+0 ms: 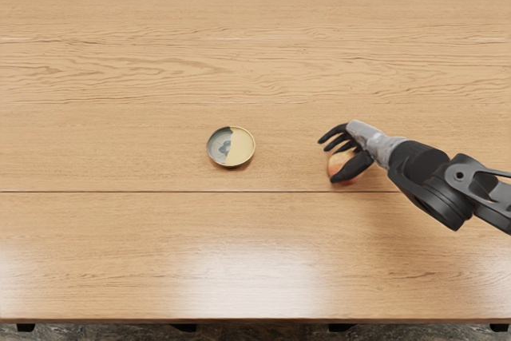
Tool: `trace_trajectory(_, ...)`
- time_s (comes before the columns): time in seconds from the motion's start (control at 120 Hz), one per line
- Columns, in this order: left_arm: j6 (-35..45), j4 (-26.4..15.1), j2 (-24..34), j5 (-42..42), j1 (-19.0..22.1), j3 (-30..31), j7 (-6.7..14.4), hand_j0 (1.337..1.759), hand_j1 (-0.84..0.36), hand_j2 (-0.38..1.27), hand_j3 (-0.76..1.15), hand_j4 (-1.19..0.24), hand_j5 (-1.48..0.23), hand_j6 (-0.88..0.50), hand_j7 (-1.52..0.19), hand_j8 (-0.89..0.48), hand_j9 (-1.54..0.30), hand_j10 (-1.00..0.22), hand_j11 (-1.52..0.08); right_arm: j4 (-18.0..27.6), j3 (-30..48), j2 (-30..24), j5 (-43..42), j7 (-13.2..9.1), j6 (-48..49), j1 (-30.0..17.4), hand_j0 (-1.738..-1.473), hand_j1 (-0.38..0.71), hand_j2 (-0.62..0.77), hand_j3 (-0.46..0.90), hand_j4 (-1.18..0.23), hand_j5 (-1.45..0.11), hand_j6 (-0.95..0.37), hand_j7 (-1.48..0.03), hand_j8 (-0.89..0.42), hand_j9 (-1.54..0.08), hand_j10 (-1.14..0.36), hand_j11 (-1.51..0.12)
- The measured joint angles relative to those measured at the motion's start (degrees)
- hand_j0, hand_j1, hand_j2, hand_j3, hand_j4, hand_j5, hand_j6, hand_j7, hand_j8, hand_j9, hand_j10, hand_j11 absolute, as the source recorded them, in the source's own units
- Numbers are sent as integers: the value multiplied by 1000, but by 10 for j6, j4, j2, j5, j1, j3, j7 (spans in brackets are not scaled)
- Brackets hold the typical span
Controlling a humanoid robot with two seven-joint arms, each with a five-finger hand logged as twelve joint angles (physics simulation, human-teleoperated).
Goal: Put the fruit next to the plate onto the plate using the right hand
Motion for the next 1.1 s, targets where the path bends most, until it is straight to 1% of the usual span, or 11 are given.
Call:
trace_trajectory(0.233,0,0,0,0,0,0,0,1658,341,2,0,-7,-9,-7,-9,-7,-9,-7,-9,0,1,0,1,0,2,0,-1656,193,29,0,-515,-662,-514,-664,-383,-666,-340,-677)
trace_trajectory(0.425,0,0,0,0,0,0,0,1658,341,1,0,-7,-9,-7,-9,-7,-9,-7,-9,5,22,0,3,0,27,1,-1656,199,83,0,-528,-690,-530,-687,-383,-692,-341,-695)
trace_trajectory(0.567,0,0,0,0,0,0,0,1658,341,1,0,-7,-9,-7,-9,-7,-9,-7,-9,10,36,8,3,0,37,5,-1657,201,93,0,-534,-699,-536,-696,-381,-700,-348,-702)
trace_trajectory(0.683,0,0,0,0,0,0,0,1658,341,1,0,-7,-9,-7,-9,-7,-9,-7,-9,12,40,31,3,0,39,9,-1657,201,103,0,-536,-703,-538,-699,-379,-705,-345,-703)
trace_trajectory(0.883,0,0,0,0,4,0,0,1658,341,1,0,-7,-9,-7,-9,-7,-9,-7,-9,6,42,85,3,0,34,23,-1658,207,163,0,-537,-710,-540,-704,-396,-713,-359,-702)
trace_trajectory(1.1,0,0,0,0,8,0,0,1658,341,1,0,-7,-9,-7,-9,-7,-9,-7,-9,-45,42,149,3,0,32,46,-1658,202,165,0,-540,-718,-544,-711,-397,-715,-367,-704)
